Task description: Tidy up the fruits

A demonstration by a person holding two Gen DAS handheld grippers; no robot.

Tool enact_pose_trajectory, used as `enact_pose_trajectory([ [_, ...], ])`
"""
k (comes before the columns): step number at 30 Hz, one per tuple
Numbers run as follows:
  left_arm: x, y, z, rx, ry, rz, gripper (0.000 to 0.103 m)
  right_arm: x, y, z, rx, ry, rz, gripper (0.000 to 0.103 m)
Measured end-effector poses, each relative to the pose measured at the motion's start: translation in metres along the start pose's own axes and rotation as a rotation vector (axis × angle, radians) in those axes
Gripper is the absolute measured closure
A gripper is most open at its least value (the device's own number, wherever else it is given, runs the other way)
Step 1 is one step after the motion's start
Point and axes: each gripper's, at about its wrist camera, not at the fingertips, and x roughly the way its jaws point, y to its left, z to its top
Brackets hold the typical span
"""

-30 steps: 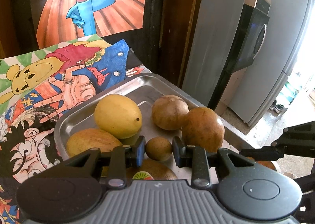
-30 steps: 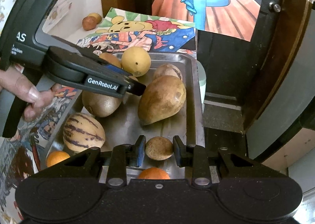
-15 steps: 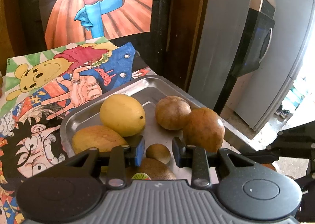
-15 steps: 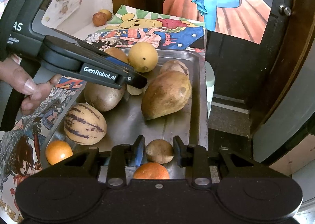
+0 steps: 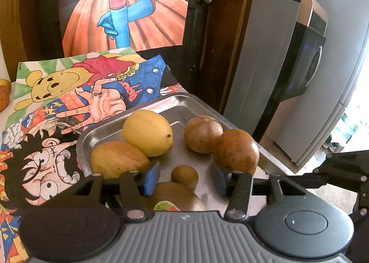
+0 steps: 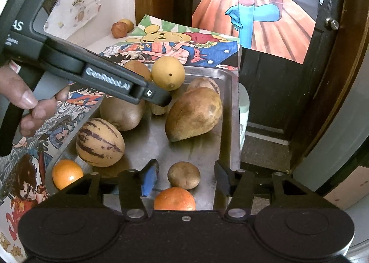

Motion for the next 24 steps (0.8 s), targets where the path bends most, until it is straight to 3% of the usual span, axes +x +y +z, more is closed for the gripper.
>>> enact_pose_trajectory([
  [2, -0.004, 0.000, 0.000, -0.026, -0.011, 0.000, 0.039, 0.000, -0.002, 0.001, -0.007, -0.020, 0.009, 0.044],
  [12, -0.022, -0.002, -0.008, -0.143, -0.106, 0.041, 0.025, -0.004, -0.024, -0.001, 0.013, -0.113, 0.046, 0.029],
  [20, -0.036, 0.003, -0.027, -0.279, -0.227, 0.116, 0.017, -0.010, -0.032, -0.005, 0.025, -0.192, 0.045, 0.021],
  [24, -0.044, 0.004, -0.039, -0.337, -0.252, 0.164, 0.011, -0.018, -0.029, -0.004, 0.022, -0.239, 0.046, 0.009],
])
